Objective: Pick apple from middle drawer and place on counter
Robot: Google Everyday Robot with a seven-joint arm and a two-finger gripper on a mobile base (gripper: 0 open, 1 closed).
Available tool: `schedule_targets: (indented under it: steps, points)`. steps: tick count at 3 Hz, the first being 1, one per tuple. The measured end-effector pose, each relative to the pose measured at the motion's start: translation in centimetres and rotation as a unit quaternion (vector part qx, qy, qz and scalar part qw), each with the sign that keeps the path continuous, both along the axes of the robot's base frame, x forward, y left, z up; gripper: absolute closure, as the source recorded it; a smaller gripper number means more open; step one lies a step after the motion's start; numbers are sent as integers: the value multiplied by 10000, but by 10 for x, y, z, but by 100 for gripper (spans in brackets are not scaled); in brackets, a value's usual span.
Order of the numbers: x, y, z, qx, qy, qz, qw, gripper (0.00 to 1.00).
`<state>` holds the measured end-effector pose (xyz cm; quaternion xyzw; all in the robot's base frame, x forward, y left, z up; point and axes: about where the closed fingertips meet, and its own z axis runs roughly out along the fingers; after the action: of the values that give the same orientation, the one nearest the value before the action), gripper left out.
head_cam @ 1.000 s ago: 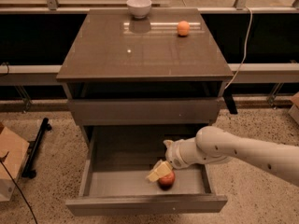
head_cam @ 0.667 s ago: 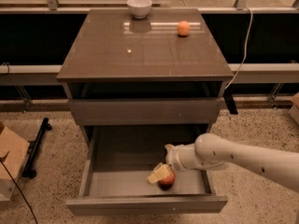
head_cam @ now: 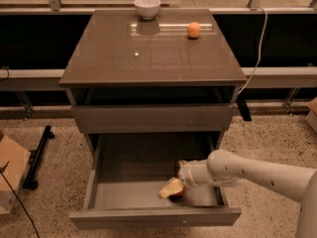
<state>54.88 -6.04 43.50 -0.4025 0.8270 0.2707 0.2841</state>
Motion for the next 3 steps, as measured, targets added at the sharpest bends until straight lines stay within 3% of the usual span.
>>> schedule_targets:
  steps: [2, 3]
  points:
    - [-2, -16, -45, -21, 435, -280, 9987, 0]
    - [-2, -20, -54, -31, 560, -314, 9979, 18]
